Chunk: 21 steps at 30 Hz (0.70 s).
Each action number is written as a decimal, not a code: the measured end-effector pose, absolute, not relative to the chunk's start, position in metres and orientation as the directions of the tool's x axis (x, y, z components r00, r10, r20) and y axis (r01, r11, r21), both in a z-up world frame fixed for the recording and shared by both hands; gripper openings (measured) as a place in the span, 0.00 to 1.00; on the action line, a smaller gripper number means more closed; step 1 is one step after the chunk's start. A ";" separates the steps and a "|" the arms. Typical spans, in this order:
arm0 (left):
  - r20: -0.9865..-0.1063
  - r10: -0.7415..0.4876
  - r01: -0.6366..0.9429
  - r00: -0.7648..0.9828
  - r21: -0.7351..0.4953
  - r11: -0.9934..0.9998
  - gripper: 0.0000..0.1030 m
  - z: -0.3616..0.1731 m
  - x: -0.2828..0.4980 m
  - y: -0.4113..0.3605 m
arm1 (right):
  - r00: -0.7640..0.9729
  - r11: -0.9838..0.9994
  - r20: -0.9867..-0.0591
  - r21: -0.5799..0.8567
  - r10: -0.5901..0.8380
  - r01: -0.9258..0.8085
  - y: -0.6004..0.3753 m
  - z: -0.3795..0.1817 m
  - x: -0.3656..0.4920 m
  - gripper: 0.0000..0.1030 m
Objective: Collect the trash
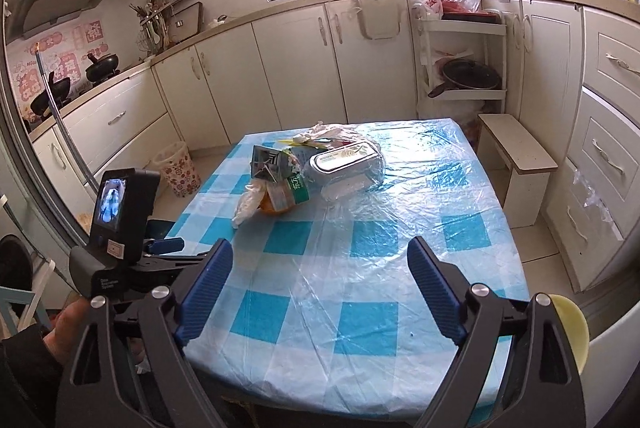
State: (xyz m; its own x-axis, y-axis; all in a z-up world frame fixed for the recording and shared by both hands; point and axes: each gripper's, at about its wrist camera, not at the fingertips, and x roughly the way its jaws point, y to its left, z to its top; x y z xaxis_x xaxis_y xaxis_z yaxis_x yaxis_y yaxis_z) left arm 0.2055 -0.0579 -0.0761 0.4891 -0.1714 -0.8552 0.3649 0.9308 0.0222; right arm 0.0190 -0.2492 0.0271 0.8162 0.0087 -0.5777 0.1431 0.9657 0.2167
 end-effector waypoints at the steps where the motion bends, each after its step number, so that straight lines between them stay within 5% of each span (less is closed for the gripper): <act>1: -0.856 -0.160 0.359 0.492 0.032 0.933 0.82 -0.081 0.214 -0.059 | 0.817 0.966 -0.576 0.213 0.004 0.145 -0.249 0.025 0.026 0.83; 7: -0.847 -0.168 0.362 0.504 0.031 0.932 0.92 -0.095 0.248 -0.068 | 0.811 0.969 -0.585 0.195 -0.011 0.154 -0.246 0.008 0.063 0.83; 21: -0.838 -0.198 0.420 0.508 0.040 0.907 0.93 -0.101 0.272 -0.108 | 0.790 0.958 -0.613 0.215 -0.017 0.188 -0.250 -0.004 0.072 0.84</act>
